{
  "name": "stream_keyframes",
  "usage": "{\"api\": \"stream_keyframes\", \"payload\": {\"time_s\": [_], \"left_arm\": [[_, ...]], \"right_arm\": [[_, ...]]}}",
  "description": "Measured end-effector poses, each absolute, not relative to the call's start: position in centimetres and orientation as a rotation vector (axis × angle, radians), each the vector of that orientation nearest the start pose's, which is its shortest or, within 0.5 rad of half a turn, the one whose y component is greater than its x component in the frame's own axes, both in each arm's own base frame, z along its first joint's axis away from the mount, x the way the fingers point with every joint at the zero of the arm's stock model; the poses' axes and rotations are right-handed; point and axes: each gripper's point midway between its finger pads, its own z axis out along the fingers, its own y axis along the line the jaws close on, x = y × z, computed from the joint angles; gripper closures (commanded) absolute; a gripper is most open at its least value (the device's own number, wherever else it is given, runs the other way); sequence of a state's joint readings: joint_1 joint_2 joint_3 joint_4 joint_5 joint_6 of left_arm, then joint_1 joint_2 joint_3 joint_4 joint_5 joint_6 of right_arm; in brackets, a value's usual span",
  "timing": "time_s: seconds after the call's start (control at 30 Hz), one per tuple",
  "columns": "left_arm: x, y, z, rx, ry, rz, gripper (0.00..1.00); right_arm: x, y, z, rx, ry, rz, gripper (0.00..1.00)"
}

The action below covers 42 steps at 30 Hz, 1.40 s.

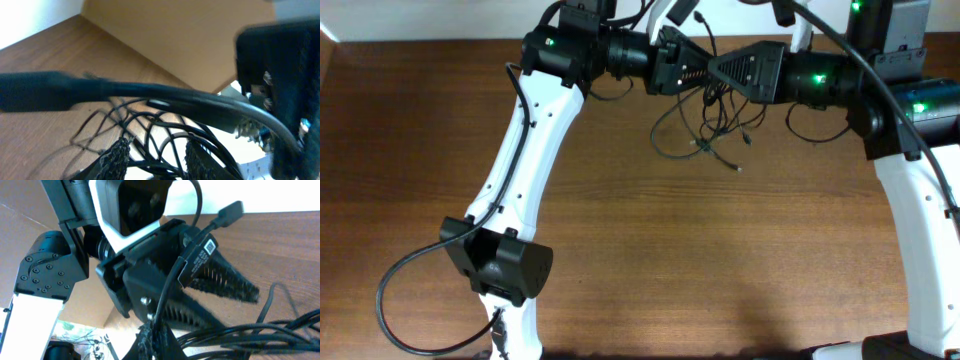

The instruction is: Untangle cables

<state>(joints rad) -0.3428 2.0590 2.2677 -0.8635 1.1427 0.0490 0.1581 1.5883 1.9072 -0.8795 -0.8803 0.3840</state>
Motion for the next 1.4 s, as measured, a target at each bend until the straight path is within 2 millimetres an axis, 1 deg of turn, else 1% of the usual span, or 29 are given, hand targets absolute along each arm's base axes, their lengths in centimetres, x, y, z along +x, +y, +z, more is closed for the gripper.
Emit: {"api": "stream_keyframes", "payload": {"time_s": [0.07, 0.17, 0.23, 0.27, 0.33, 0.43, 0.5, 0.53, 0.57, 0.63, 0.67, 0.73, 0.77, 0.8, 0.83, 0.87, 0.9, 0.93, 0.97, 1.03, 1.1, 1.13, 1.2, 1.27, 1.3, 1.33, 1.37, 1.4], "left_arm": [[41.6, -31.1, 36.9, 0.924, 1.897, -1.412, 0.59], [42.6, -31.1, 37.5, 0.818, 1.941, -1.432, 0.59], [43.0, -31.0, 37.3, 0.757, 1.982, -1.435, 0.56], [43.2, -30.9, 37.1, 0.729, 2.003, -1.428, 0.55], [43.7, -30.5, 36.1, 0.657, 2.080, -1.387, 0.55], [44.2, -29.4, 33.6, 0.561, 2.218, -1.275, 0.56], [44.4, -28.4, 31.9, 0.518, 2.300, -1.184, 0.56], [44.6, -27.4, 30.5, 0.474, 2.368, -1.087, 0.56], [44.8, -26.6, 29.6, 0.441, 2.413, -1.012, 0.56], [45.5, -25.2, 28.5, 0.397, 2.456, -0.886, 0.55], [45.7, -24.0, 27.6, 0.360, 2.497, -0.793, 0.55], [46.6, -22.0, 26.8, 0.307, 2.520, -0.670, 0.54], [47.0, -21.1, 26.6, 0.281, 2.526, -0.630, 0.53], [47.5, -20.0, 26.5, 0.252, 2.527, -0.589, 0.52], [47.9, -19.0, 26.4, 0.224, 2.528, -0.560, 0.52], [48.4, -17.6, 26.3, 0.187, 2.531, -0.526, 0.52], [48.8, -16.2, 26.2, 0.151, 2.533, -0.501, 0.52], [49.1, -14.7, 26.1, 0.110, 2.542, -0.477, 0.53], [49.3, -13.1, 25.9, 0.070, 2.553, -0.456, 0.53], [49.5, -9.8, 25.4, -0.021, 2.578, -0.410, 0.57], [49.3, -9.0, 25.1, -0.040, 2.595, -0.397, 0.60], [49.0, -9.0, 25.0, -0.041, 2.606, -0.396, 0.62], [48.6, -9.5, 24.8, -0.030, 2.624, -0.398, 0.63], [47.9, -10.3, 24.5, 0.021, 2.648, -0.406, 0.64], [47.4, -10.8, 24.4, 0.060, 2.661, -0.416, 0.65], [46.8, -11.6, 24.2, 0.111, 2.679, -0.433, 0.66], [46.1, -12.3, 24.0, 0.159, 2.697, -0.446, 0.69], [44.6, -13.8, 23.6, 0.252, 2.735, -0.465, 0.74]], "right_arm": [[36.7, 19.3, 41.3, -0.298, 2.135, 1.256, 0.96], [36.7, 19.3, 41.3, -0.298, 2.134, 1.256, 0.96], [36.7, 19.2, 41.1, -0.289, 2.142, 1.248, 0.96], [36.9, 18.8, 40.6, -0.258, 2.168, 1.216, 0.96], [37.3, 17.6, 38.8, -0.162, 2.249, 1.110, 0.96], [37.8, 14.4, 35.5, 0.016, 2.388, 0.854, 0.96], [37.6, 12.5, 33.8, 0.097, 2.458, 0.711, 0.96], [37.3, 11.9, 33.0, 0.125, 2.490, 0.662, 0.96], [37.1, 11.4, 32.3, 0.148, 2.522, 0.623, 0.96], [36.8, 11.0, 30.5, 0.174, 2.597, 0.567, 0.96], [37.0, 11.5, 29.1, 0.169, 2.645, 0.545, 0.96], [37.5, 13.4, 26.6, 0.120, 2.721, 0.523, 0.96], [37.5, 14.5, 25.5, 0.089, 2.754, 0.517, 0.90], [37.5, 15.8, 24.4, 0.052, 2.785, 0.516, 0.74], [37.4, 17.5, 23.0, -0.002, 2.825, 0.510, 0.43], [37.1, 18.8, 21.9, -0.049, 2.853, 0.505, 0.28], [36.7, 20.4, 20.8, -0.113, 2.881, 0.502, 0.16], [36.4, 21.6, 20.1, -0.178, 2.894, 0.503, 0.09], [35.6, 23.2, 19.2, -0.295, 2.906, 0.511, 0.01], [34.1, 25.6, 18.5, -0.498, 2.896, 0.515, 0.00], [33.9, 25.9, 18.6, -0.538, 2.888, 0.514, 0.01], [33.9, 25.7, 18.5, -0.546, 2.889, 0.509, 0.01], [34.4, 24.4, 18.6, -0.499, 2.909, 0.499, 0.01], [35.3, 22.1, 19.0, -0.395, 2.936, 0.487, 0.01], [36.2, 20.2, 19.2, -0.306, 2.946, 0.480, 0.01], [36.6, 19.0, 19.2, -0.252, 2.955, 0.476, 0.01], [37.3, 16.9, 19.2, -0.167, 2.964, 0.466, 0.01], [37.9, 14.6, 19.1, -0.074, 2.977, 0.454, 0.01]]}}
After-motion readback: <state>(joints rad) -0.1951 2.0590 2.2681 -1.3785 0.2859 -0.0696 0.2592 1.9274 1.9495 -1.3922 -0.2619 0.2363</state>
